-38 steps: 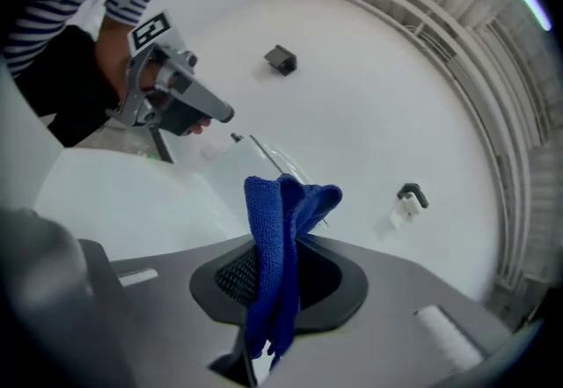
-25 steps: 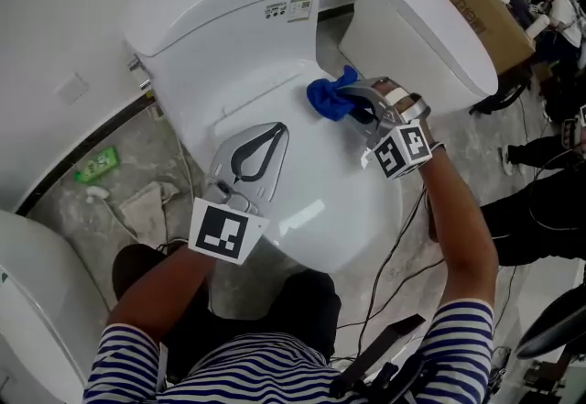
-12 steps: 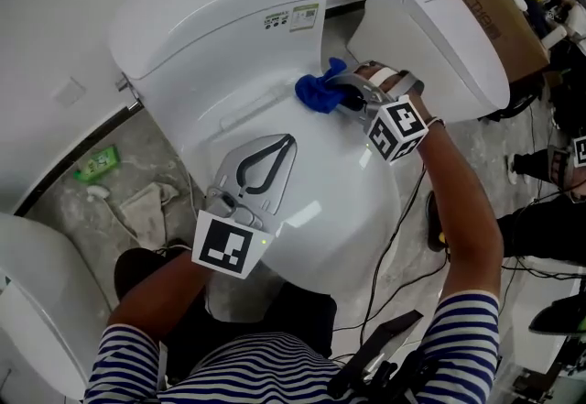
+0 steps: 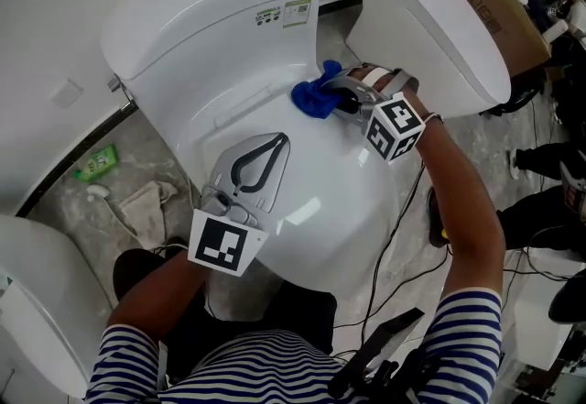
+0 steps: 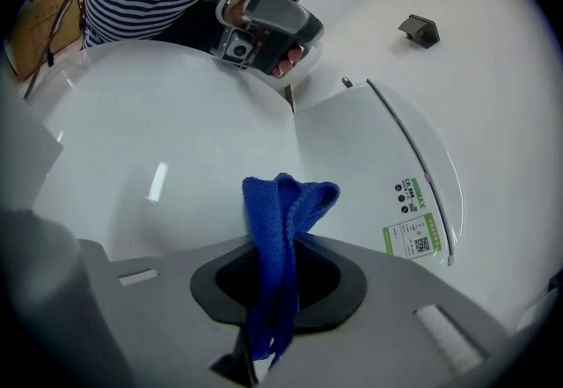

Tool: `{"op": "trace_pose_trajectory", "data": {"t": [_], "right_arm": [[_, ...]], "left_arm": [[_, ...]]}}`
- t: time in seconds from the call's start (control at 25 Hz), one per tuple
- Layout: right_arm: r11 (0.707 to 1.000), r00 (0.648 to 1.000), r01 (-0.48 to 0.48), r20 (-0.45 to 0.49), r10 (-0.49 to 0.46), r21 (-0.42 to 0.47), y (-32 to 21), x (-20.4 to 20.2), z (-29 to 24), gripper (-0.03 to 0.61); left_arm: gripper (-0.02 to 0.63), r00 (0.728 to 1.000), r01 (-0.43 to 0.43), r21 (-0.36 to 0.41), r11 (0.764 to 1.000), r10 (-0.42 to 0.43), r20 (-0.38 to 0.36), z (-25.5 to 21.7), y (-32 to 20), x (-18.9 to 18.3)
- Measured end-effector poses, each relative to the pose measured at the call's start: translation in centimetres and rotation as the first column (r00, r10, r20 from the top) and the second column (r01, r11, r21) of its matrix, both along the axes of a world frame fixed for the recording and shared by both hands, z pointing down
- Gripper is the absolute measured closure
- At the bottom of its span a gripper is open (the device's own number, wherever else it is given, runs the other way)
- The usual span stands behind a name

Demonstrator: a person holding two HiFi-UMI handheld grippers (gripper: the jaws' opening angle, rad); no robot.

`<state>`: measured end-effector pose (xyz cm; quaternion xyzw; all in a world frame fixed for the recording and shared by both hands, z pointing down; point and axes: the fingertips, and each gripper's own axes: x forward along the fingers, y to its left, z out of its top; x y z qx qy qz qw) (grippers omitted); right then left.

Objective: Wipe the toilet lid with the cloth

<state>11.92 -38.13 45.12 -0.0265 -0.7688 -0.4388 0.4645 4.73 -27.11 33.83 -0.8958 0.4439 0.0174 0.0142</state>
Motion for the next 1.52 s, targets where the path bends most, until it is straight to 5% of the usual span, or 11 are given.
{"op": "trace_pose_trajectory", "data": {"t": [1.52], "right_arm": [[0.985,0.984,-0.173,-0.037,0.173,-0.019,27.5,16.9,2.5,0.517]], "left_arm": [[0.609,0.998,-0.065,0.112,0.992,0.064,0.014,-2.2,10.4,3.5]]}}
